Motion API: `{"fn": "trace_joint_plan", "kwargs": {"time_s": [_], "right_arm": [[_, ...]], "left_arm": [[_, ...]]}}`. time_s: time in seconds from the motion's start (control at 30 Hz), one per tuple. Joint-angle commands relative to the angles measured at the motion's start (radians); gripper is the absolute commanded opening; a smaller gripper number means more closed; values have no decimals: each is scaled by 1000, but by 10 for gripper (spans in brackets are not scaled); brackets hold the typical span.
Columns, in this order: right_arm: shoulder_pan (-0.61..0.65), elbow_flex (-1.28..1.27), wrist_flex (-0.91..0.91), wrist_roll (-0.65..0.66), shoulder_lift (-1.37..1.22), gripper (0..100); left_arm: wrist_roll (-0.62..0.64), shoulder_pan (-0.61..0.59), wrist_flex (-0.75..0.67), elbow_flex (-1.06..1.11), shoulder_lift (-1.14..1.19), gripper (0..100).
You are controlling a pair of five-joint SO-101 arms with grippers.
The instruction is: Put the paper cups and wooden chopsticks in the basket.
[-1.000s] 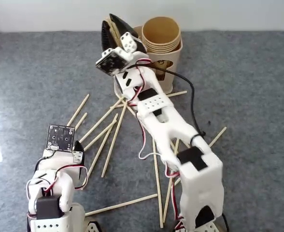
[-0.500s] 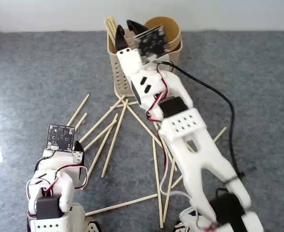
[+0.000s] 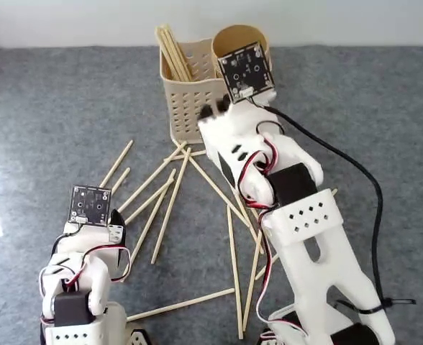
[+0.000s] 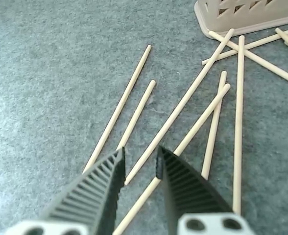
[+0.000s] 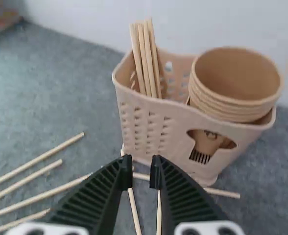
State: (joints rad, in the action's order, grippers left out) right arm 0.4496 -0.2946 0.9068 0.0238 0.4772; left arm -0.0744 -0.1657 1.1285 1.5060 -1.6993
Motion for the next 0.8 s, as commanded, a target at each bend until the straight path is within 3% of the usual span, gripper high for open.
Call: {"fn": "trace_joint_plan", "kwargs": {"time_s": [0.0,0.33,0.57,0.77], "right_arm": [[-13,9,116,-9,12,77],[-12,9,282,-3,-137,80],[-5,9,272,66,-298,85],[-33,14,265,71,-496,205]], "left_arm": [[-12,3,0,-5,-9,99],[-12,2,0,-4,-9,99],[-12,0,2,-4,-9,99],[-12,-3,2,-5,-9,99]]}}
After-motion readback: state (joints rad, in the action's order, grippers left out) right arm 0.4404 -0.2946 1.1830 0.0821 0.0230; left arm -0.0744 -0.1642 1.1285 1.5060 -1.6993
